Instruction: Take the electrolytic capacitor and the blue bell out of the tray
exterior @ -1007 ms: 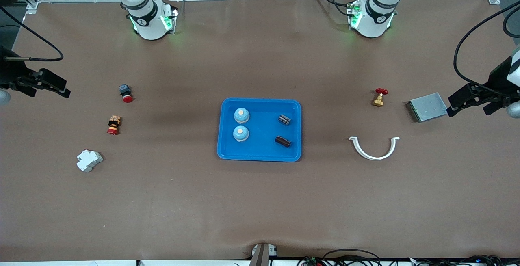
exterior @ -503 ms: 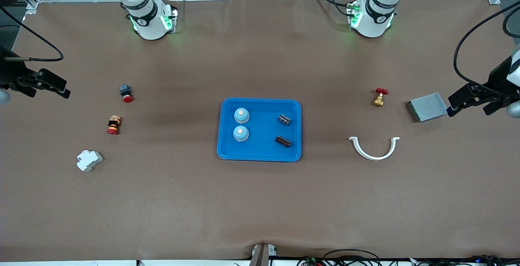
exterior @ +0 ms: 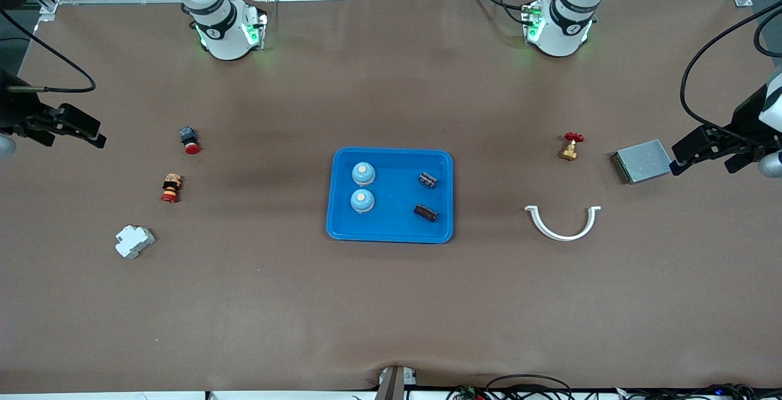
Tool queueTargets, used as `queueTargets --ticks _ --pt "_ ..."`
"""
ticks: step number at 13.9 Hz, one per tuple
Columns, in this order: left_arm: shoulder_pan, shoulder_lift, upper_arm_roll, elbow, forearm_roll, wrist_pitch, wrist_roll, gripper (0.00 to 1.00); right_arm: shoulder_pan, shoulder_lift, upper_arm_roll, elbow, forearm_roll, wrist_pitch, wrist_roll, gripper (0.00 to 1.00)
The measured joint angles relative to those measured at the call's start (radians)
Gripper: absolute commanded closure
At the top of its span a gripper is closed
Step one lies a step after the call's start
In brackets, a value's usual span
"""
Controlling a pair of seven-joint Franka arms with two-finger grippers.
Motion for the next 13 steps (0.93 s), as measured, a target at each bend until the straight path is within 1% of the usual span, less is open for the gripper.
queueTargets --ticks 9,13 --pt "0.0 0.018 0.0 -0.002 0.0 -0.011 -0.001 0.0 0.0 0.001 -0.001 0.0 0.0 0.0 0.0 0.0" --pt "-0.009 0.048 -0.002 -0.002 0.0 -0.011 -0.097 0.0 0.0 0.001 -0.001 0.0 0.0 0.001 0.0 0.0"
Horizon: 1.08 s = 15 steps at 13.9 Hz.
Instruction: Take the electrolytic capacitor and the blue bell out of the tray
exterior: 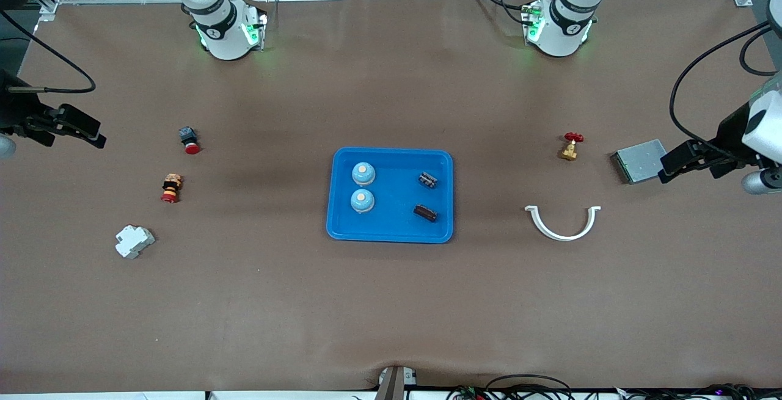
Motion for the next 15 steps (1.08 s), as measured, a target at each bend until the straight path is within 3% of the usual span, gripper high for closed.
queueTargets --ticks 12,15 --pt "-0.21 0.126 -0.005 0.002 0.0 0.005 -0.335 0.0 0.0 0.007 0.001 0.0 0.0 0.008 0.0 0.0" --pt "-0.248 0.162 -0.006 0.003 -0.001 0.025 -0.499 0.0 0.0 0.007 0.001 0.0 0.0 0.006 0.0 0.0"
